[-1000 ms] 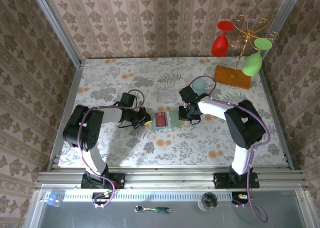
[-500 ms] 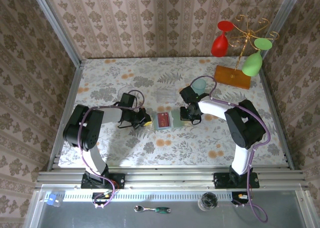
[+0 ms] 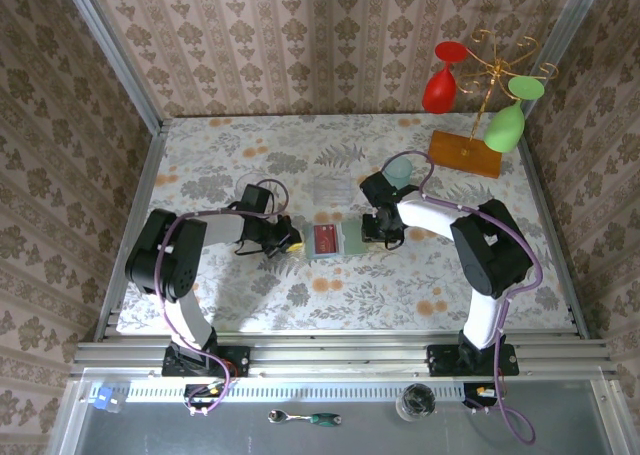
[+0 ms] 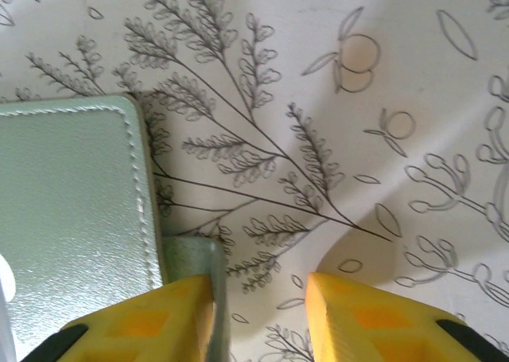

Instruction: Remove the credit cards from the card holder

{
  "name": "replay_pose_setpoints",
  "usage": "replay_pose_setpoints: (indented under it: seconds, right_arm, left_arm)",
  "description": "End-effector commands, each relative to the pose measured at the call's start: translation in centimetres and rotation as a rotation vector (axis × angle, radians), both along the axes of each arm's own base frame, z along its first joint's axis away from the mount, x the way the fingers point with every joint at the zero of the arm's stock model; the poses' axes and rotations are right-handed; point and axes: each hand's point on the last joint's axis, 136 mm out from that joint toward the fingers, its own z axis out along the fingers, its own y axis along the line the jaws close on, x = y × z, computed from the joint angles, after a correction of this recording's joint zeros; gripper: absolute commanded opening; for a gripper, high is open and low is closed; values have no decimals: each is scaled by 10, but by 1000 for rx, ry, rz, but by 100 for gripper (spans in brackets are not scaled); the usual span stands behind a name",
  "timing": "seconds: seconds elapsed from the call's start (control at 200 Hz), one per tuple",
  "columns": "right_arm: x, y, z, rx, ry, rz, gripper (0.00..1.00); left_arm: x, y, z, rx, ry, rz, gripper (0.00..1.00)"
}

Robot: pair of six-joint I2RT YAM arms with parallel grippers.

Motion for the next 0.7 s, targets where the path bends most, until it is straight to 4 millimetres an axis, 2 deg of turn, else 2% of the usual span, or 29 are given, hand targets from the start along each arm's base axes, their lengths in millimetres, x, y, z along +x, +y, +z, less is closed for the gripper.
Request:
replay_pose_setpoints:
  seconds: [0.0, 0.415, 0.695]
  right_arm:
    - [-5, -17, 10, -64, 4, -18, 38]
    - [0, -18, 26, -38, -29, -22, 43]
    - [3, -26, 33, -57, -44, -27, 44]
  left_arm:
    - [-2, 7, 5, 29, 2, -1, 0]
    - [-1, 7, 5, 24, 3, -1, 0]
    - [0, 6, 4, 19, 3, -1, 0]
